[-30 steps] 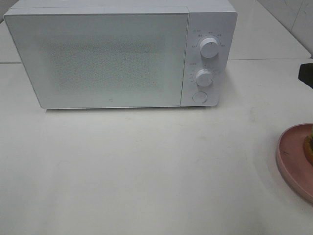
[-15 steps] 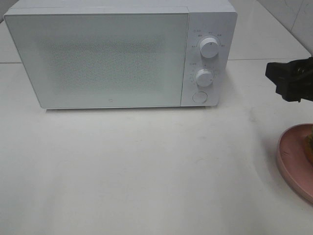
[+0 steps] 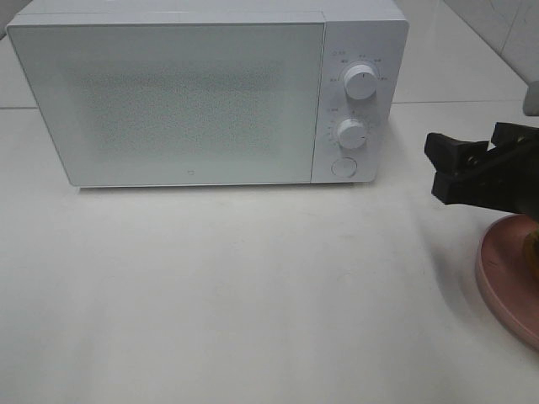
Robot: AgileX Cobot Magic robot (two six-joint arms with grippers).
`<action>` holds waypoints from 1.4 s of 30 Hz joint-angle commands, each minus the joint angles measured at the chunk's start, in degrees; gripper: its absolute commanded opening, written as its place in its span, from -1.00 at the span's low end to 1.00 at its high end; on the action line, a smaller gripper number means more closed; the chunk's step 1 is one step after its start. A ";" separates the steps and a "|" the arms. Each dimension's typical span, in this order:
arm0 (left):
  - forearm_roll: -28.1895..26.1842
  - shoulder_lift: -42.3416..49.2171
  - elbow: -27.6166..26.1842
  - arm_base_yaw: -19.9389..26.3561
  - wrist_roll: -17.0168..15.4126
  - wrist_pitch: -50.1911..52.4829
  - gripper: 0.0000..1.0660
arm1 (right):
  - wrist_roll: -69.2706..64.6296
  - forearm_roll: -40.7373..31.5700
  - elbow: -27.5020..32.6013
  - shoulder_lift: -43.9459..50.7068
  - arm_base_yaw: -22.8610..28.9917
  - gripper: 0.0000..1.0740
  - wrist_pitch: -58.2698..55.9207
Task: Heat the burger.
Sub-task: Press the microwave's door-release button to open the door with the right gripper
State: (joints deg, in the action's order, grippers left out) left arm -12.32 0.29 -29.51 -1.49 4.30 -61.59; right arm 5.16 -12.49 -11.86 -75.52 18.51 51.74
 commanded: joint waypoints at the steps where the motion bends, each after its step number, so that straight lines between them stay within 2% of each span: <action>1: -0.17 1.26 -0.06 -0.11 0.17 0.52 0.87 | 5.50 -8.71 0.17 -3.15 5.73 0.37 6.25; 2: -0.17 1.26 -0.06 -0.11 0.17 0.52 0.87 | 5.50 -8.71 0.17 -3.15 5.73 0.37 6.25; 4: -0.17 1.26 -0.06 -0.11 0.17 0.52 0.87 | 6.13 -13.69 0.17 -5.96 10.60 0.37 9.74; 8: -0.17 1.26 -0.06 -0.11 0.17 0.52 0.87 | 6.07 -17.99 0.17 -8.94 14.27 0.37 12.89; 10: -0.17 1.26 -0.06 -0.11 0.17 0.52 0.87 | 6.07 -23.55 0.17 -12.32 18.91 0.37 16.79; 13: -0.17 1.26 -0.06 -0.11 0.17 0.52 0.87 | 6.02 -27.22 0.17 -14.78 21.89 0.37 19.02; 16: -0.17 1.26 -0.06 -0.11 0.17 0.52 0.87 | 6.02 -28.19 0.00 -15.53 22.98 0.37 19.42; 21: -0.17 1.26 -0.06 -0.11 0.17 0.52 0.87 | 6.02 -32.77 -2.64 -19.71 28.53 0.37 19.19; 27: -0.17 1.26 -0.06 -0.11 0.17 0.52 0.87 | 6.02 -34.32 -4.64 -22.12 30.94 0.37 19.02; 34: -0.17 1.26 -0.06 -0.11 0.17 0.52 0.87 | 2.58 -34.84 -4.70 -22.57 31.00 0.37 19.02; 41: -0.17 1.26 -0.06 -0.11 0.17 0.52 0.87 | -10.14 -34.84 -4.70 -22.57 31.00 0.28 18.85; 42: -0.17 1.26 -0.06 -0.11 0.17 0.52 0.87 | -16.04 -34.84 -4.70 -22.57 31.00 0.21 18.85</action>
State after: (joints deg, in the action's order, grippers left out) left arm -12.32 0.29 -29.51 -1.49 4.30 -61.59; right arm -3.32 -47.44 -16.16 -98.32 49.16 69.50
